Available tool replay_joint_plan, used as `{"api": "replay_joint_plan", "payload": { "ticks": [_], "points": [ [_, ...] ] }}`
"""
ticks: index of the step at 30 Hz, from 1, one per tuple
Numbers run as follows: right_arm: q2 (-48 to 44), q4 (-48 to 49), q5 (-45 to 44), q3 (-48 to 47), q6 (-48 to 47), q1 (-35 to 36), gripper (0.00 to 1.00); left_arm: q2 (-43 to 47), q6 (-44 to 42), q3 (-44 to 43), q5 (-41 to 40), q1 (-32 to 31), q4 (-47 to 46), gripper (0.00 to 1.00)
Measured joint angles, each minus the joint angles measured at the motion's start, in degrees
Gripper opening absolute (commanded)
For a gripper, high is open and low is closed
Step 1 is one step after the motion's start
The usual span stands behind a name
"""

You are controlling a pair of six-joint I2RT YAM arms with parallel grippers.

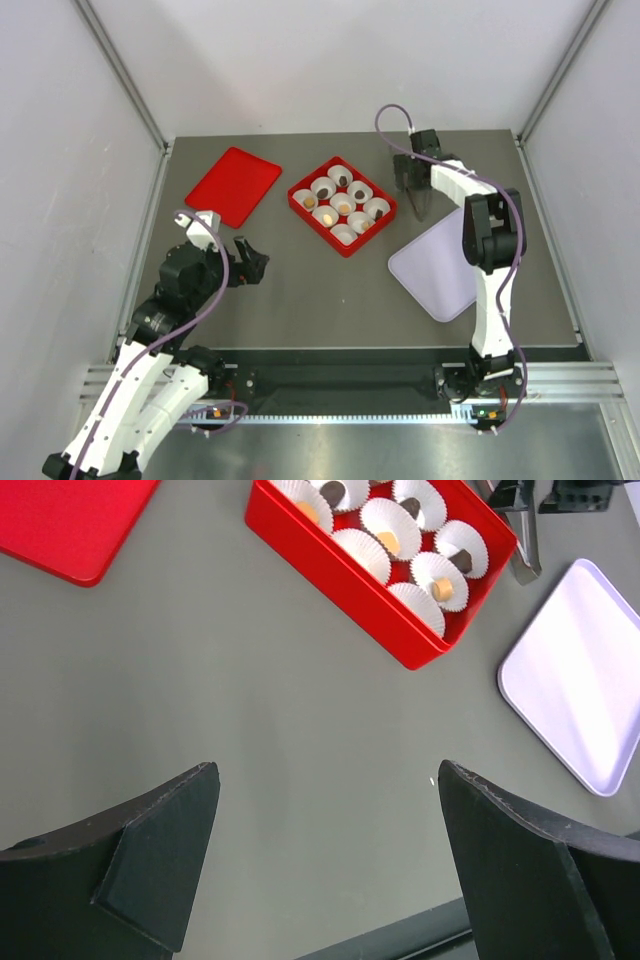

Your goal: Pack the chocolate

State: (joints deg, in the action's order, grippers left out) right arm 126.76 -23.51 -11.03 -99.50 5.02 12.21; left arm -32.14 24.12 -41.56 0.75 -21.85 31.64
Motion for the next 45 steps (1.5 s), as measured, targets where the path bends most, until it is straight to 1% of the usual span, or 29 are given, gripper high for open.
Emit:
{"api": "replay_joint_plan", "payload": {
  "ticks": [4,7,10,13,17,18,20,21,26,28,33,37,42,45],
  "points": [
    [-0.98,-2.89,-1.38,-1.88,0.57,0.0,1.0,-0.13,0.09,0.0,-1.18,0.0,0.02,0.96],
    [-5.09,-5.99,-1.99,-1.86,2.43,0.0,1.0,-0.96,0.17,0.0,-1.66,0.0,0.04,0.95],
    [-13.16,-7.82,-1.53,-0.33,5.31,0.04,1.0,-2.58,0.02,0.0,-1.6,0.0,0.02,0.95],
    [-27.19,-7.28,-0.28,6.4,7.89,0.83,1.0,-5.79,-0.37,-0.26,-1.88,0.0,-0.11,0.95],
    [-47.65,-3.74,3.78,18.95,10.43,2.51,1.0,-15.47,-1.31,-4.5,-4.31,0.0,0.15,0.93],
    [-52.68,-3.28,5.46,22.49,11.19,2.99,1.0,-18.73,-1.62,-6.75,-4.98,0.0,0.48,0.91],
    [-61.02,-1.97,8.72,29.03,12.28,3.45,1.0,-26.21,-2.25,-11.41,-6.64,0.0,0.31,0.89],
    [-64.54,-1.7,10.29,31.87,12.66,3.52,1.0,-29.86,-2.6,-13.79,-7.85,0.0,0.31,0.86],
    [-76.81,-0.94,15.89,44.74,14.12,3.54,1.0,-46.42,-5.53,-23.98,-12.28,0.46,-0.5,0.8],
    [-81.46,-1.44,17.66,49.03,14.4,3.54,1.0,-52.46,-7.19,-27.19,-12.63,1.25,-1.57,0.79],
    [-89.2,-1.95,19.1,52.24,14.78,3.54,1.0,-63.43,-10.99,-32.5,-9.38,6.4,-3.85,0.76],
    [-92.67,-2.23,20.61,52.26,15.23,3.54,1.0,-72.04,-14.36,-40.0,-7.41,10.58,-5.4,0.72],
    [-94.33,-2.91,21.68,52.22,15.61,3.54,1.0,-80.43,-19.17,-47.47,-8.63,12.26,-5.57,0.66],
    [-94.51,-3.34,21.99,52.22,15.63,3.54,1.0,-84.52,-21.53,-48.7,-8.52,12.76,-5.53,0.63]
  ]
}}
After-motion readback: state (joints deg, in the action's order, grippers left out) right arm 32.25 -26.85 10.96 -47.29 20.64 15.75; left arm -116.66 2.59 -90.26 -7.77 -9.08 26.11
